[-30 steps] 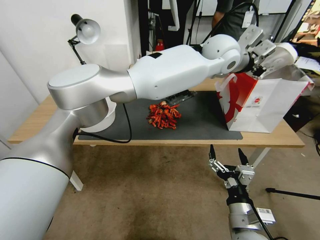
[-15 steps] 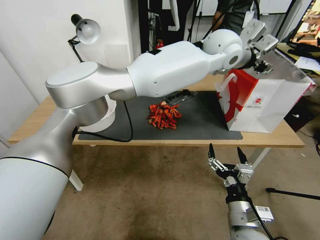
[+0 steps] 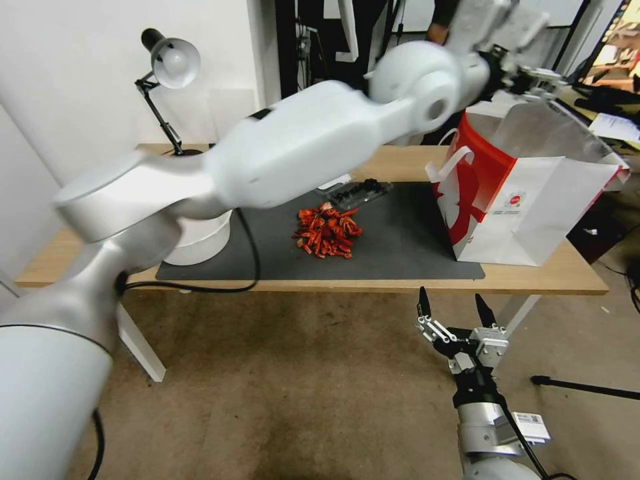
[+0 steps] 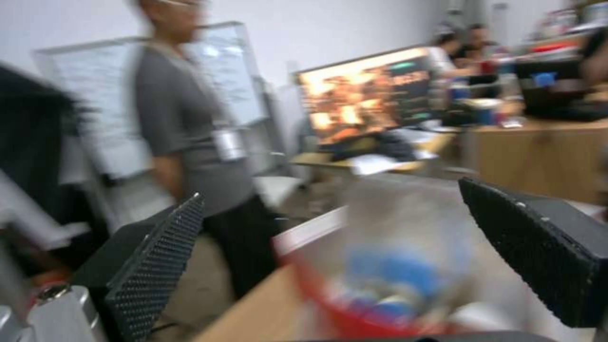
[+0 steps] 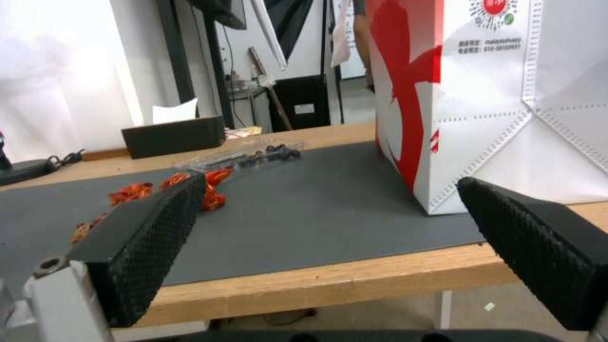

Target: Pick up the trash from the table and place it into the takeout bag.

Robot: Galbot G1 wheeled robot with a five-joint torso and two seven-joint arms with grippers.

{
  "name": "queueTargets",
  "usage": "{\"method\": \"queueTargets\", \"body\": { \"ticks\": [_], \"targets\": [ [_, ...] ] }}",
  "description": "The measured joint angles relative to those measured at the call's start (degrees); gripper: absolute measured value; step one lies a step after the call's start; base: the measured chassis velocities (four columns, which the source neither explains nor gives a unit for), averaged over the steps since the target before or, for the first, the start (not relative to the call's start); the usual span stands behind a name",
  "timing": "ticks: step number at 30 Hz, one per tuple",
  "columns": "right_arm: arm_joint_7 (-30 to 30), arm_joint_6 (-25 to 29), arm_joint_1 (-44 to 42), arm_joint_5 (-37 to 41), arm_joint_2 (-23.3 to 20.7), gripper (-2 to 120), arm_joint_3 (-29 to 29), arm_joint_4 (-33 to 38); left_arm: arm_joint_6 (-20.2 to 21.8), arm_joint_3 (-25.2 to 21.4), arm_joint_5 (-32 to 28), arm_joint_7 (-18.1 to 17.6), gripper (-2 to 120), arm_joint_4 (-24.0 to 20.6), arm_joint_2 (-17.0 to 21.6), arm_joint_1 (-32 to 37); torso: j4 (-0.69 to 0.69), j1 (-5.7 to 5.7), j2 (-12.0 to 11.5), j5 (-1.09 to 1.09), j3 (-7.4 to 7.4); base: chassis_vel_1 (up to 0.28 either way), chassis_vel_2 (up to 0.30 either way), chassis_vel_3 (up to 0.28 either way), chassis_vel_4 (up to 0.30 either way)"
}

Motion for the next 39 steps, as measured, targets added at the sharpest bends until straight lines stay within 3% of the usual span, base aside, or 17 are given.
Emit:
{"method": "queueTargets", "body": {
  "ticks": [3,4,6,7,8,10,11,12,13,14,17,22,23,27,32,36,39],
  "targets": [
    [0.30,-0.85,1.76,1.38,-0.97,100,-0.22,-0.76,-4.79,-3.21,5.24,-2.35,100,-7.72,9.04,9.43,0.03,0.01,0.00,-0.02,0.00,0.000,0.000,0.000,0.000],
    [0.30,-0.85,1.76,1.38,-0.97,100,-0.22,-0.76,-4.79,-3.21,5.24,-2.35,100,-7.72,9.04,9.43,0.03,0.01,0.00,-0.02,0.00,0.000,0.000,0.000,0.000],
    [0.46,-1.25,2.61,2.10,-1.43,100,-0.37,-1.16,-8.70,-5.37,9.30,-2.22,100,-10.99,12.98,14.34,0.01,0.01,0.00,-0.02,0.01,0.000,0.000,0.000,0.000],
    [0.53,-1.44,2.93,2.48,-1.73,100,-0.42,-1.21,-11.78,-8.43,13.12,-1.61,100,-14.51,16.91,20.16,-0.01,0.00,0.00,0.01,0.00,0.000,0.000,0.000,0.000],
    [0.53,-1.44,2.93,2.48,-1.73,100,-0.42,-1.21,-11.78,-8.43,13.12,-1.61,100,-14.51,16.91,20.16,-0.01,0.00,0.00,0.01,0.00,0.000,0.000,0.000,0.000],
    [0.65,-1.59,2.89,2.74,-2.18,100,-0.42,-1.14,-13.29,-13.66,16.10,-1.39,100,-19.31,22.69,28.50,0.00,0.01,0.00,-0.02,0.00,0.000,0.000,0.000,0.000],
    [0.65,-1.59,2.89,2.74,-2.18,100,-0.42,-1.14,-13.29,-13.66,16.10,-1.39,100,-19.31,22.69,28.50,0.00,0.01,0.00,-0.02,0.00,0.000,0.000,0.000,0.000],
    [0.66,-1.61,2.63,2.73,-2.41,100,-0.42,-0.84,-13.90,-17.71,18.19,-1.32,100,-22.07,25.76,34.25,0.02,0.00,0.00,0.01,-0.01,0.000,0.000,0.000,0.000],
    [0.66,-1.61,2.63,2.73,-2.41,100,-0.42,-0.84,-13.90,-17.71,18.19,-1.32,100,-22.07,25.76,34.25,0.02,0.00,0.00,0.01,-0.01,0.000,0.000,0.000,0.000],
    [0.67,-1.61,2.26,2.66,-2.53,100,-0.47,-0.51,-14.20,-22.04,21.14,-1.53,100,-24.54,28.26,39.92,0.01,0.00,0.00,-0.03,-0.01,0.000,0.000,0.000,0.000],
    [0.65,-1.61,2.54,2.61,-2.65,100,-0.86,-0.55,-15.34,-28.43,27.20,-1.97,100,-26.92,30.10,48.27,-0.01,-0.01,0.01,0.02,-0.01,0.000,0.000,0.000,0.000],
    [0.68,-1.61,3.99,2.65,-3.31,100,-2.01,-2.04,-17.41,-41.17,34.86,-1.94,100,-29.58,28.25,63.90,-0.02,0.00,0.01,0.05,-0.01,0.000,0.000,0.000,0.000],
    [0.68,-1.61,3.99,2.65,-3.31,100,-2.01,-2.04,-17.41,-41.17,34.86,-1.94,100,-29.58,28.25,63.90,-0.02,0.00,0.01,0.05,-0.01,0.000,0.000,0.000,0.000],
    [0.69,-1.68,5.18,3.38,-3.94,100,-2.55,-2.47,-20.13,-47.27,42.08,-2.41,100,-30.12,25.00,76.97,-0.02,0.01,0.01,0.04,0.00,0.000,0.000,0.000,0.000],
    [0.98,-2.02,6.14,3.90,-4.13,100,-2.71,-2.74,-20.66,-51.91,45.91,-1.85,100,-31.26,21.27,87.12,0.01,0.00,0.01,0.07,-0.01,0.000,0.000,0.000,0.000],
    [1.06,-2.06,6.89,4.78,-4.28,100,-2.91,-3.08,-24.14,-56.98,50.38,-0.62,100,-29.88,14.49,97.37,0.00,0.01,0.01,0.03,0.00,0.000,0.000,0.000,0.000],
    [0.88,-2.01,7.03,5.30,-4.40,100,-2.94,-3.12,-25.64,-58.60,52.68,-0.70,100,-29.06,12.23,101.98,0.01,0.01,0.01,0.03,0.00,0.000,0.000,0.000,0.000]
  ]
}}
